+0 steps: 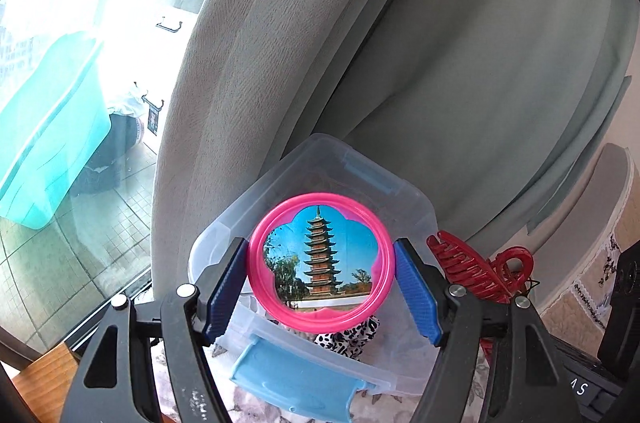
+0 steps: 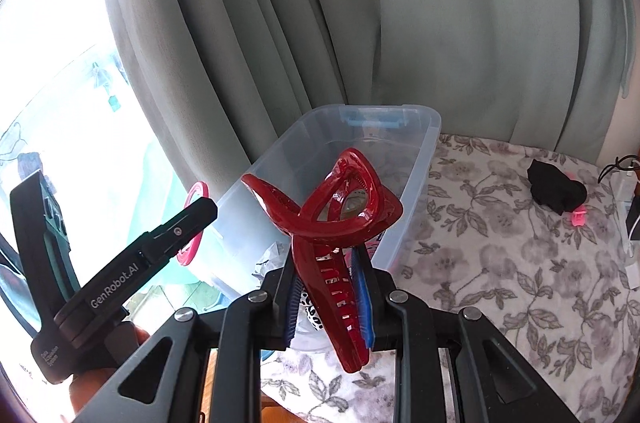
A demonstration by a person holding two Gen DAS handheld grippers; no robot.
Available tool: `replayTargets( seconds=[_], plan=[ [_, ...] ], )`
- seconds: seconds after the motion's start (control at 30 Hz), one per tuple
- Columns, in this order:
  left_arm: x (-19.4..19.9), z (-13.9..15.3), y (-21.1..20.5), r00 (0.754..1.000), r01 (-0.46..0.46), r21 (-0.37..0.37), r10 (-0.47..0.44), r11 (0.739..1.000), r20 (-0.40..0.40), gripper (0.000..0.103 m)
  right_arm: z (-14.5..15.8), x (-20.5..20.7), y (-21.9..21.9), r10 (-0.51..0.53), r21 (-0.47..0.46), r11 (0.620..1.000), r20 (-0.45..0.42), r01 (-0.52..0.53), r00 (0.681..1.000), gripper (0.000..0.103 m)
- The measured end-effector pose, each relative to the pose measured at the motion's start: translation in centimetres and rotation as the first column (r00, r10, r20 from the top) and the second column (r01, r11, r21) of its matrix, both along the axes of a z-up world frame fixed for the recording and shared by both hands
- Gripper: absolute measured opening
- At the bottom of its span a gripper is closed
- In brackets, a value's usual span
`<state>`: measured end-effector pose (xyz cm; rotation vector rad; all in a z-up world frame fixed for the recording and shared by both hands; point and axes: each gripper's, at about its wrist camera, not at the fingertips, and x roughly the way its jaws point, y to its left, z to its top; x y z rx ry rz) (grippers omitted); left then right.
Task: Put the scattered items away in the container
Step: 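Lift and carry the mirror with the left gripper while the right gripper carries the claw clip over the box, then open the left gripper to drop the mirror while the right gripper releases the claw clip into the box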
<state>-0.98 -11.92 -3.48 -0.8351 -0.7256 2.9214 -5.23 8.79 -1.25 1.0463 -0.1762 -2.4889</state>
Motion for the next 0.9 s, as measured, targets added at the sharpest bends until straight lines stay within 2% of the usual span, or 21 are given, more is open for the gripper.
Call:
replayTargets(
  seconds=[0.53, 0.9],
  plan=[
    [1.1, -2.1, -1.2, 0.999, 0.024, 0.005, -0.024, 1.000, 0.036, 0.074, -2.4, -2.3, -2.1, 0.033, 0.008, 0.999, 0.070, -0.034, 0.997, 0.026],
    [3.0, -2.3, -1.7, 0.999, 0.025, -0.039, -0.024, 0.999, 0.026, 0.074, -3.7, -3.5, -2.6, 0.057, -0.003, 0.998, 0.094, -0.057, 0.994, 0.026]
  ],
)
